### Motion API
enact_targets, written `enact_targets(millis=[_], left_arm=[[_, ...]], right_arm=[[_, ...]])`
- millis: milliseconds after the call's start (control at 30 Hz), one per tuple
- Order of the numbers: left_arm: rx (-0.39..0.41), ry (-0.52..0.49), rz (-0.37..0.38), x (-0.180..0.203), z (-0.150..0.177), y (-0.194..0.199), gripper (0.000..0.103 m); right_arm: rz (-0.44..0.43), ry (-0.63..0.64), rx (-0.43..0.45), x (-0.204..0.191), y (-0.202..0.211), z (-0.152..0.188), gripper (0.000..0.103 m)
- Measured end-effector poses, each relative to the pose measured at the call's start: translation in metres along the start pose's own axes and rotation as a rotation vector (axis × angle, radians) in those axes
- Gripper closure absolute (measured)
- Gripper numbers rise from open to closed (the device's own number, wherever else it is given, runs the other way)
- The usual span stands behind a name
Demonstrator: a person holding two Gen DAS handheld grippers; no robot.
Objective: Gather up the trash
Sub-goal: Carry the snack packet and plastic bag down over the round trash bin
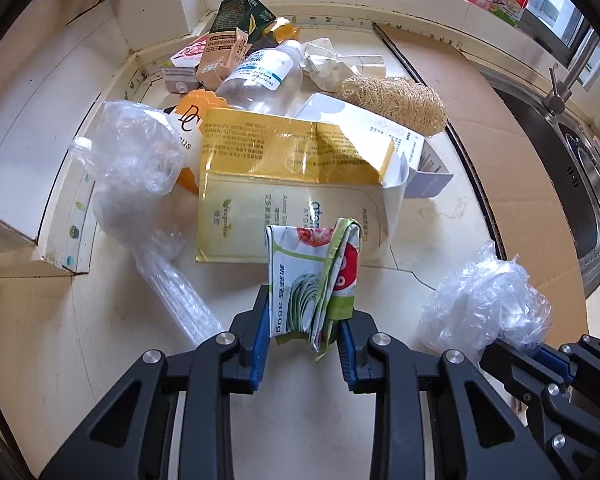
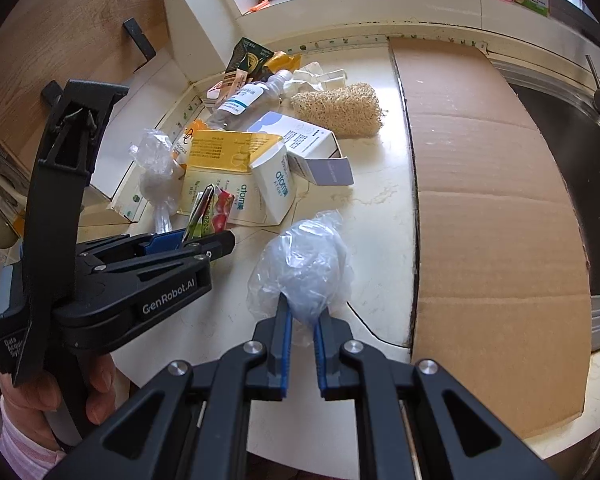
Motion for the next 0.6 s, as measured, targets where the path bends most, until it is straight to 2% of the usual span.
enact_targets(millis=[400, 600], left_arm=[[0.043, 0.018, -0.017, 0.011, 0.029, 0.048, 0.077], [0.074, 0.024, -0.034, 0.031, 0.048, 0.083, 0.077]], right_arm=[[-0.035, 0.043, 0.004, -0.012, 0.024, 0.022, 0.094], [-0.052, 0.083, 0.011, -0.014, 0.054, 0.040, 0.094]])
Point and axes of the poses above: each gripper's, at about its wrist camera, not at the fingertips, and y roughly against the way its jaws point, x to its right, z to its underside, the point moved 7 cm from there along -y, roughly the way its jaws point, and after that the axes turned 15 degrees about -y, right-handed, at the moved point
